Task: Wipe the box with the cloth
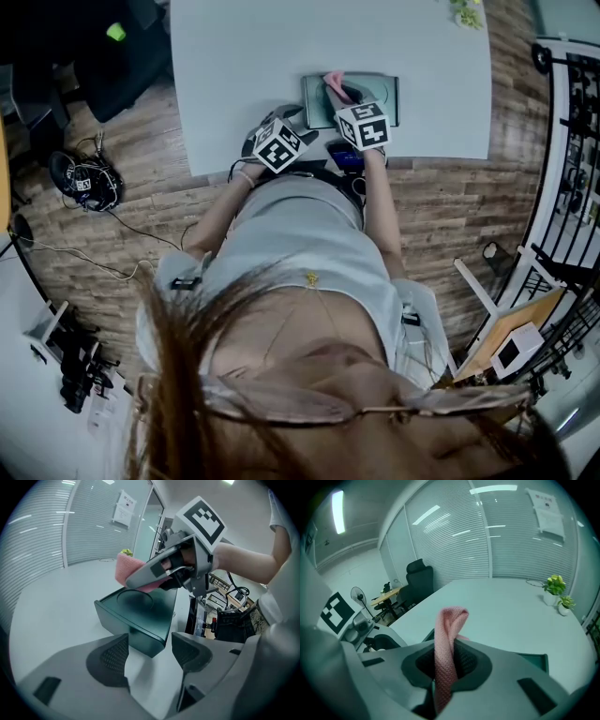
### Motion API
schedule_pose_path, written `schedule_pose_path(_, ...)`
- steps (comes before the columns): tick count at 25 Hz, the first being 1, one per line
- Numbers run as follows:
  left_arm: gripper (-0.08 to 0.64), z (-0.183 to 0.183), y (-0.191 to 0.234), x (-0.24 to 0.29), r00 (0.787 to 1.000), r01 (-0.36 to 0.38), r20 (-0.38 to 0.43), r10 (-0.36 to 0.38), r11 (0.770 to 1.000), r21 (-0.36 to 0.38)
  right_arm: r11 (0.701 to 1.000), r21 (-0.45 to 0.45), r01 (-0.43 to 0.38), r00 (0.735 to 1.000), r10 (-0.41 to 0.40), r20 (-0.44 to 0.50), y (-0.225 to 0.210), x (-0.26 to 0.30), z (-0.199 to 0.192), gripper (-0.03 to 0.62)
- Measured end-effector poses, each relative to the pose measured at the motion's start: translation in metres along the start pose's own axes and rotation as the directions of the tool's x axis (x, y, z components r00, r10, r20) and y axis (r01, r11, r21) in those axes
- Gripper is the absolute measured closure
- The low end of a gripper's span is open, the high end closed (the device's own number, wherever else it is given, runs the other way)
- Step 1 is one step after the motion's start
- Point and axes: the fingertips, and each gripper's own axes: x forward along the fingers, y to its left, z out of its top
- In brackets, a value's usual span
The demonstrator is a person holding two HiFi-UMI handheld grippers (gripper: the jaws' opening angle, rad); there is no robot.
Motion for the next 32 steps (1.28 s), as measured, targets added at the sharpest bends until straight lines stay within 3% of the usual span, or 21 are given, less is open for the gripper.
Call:
schedule_pose_path(5,0.275,-0.004,-0.001,-0.001,1.000,-0.013,-0.011,0.013,1.000,0.012,0.985,0.078,0.151,0.988,-0.153,0.016,-0.052,-0.039,-0.014,0.552)
schedule_pose_path(12,0.275,-0.001,-0.001,0.003,1.000,-0.015,-0.014,0.015,1.000,0.002,0.939,0.123,0.321,0.946,-0.312,-0.088,-0.110,-0.071,-0.058,0.552)
schedule_pose_path(24,0.275,-0.003,0.001,0.004,1.000,-0.020,-0.015,0.020,1.000,-0.013,0.918,0.099,0.384,0.919,-0.368,-0.143,-0.117,-0.069,-0.078,0.554)
schedule_pose_path(32,0.275,-0.003,0.001,0.005,1.000,-0.018,-0.017,0.018,1.000,-0.012,0.944,0.068,0.322,0.934,-0.305,-0.187,-0.099,-0.056,-0.076,0.554)
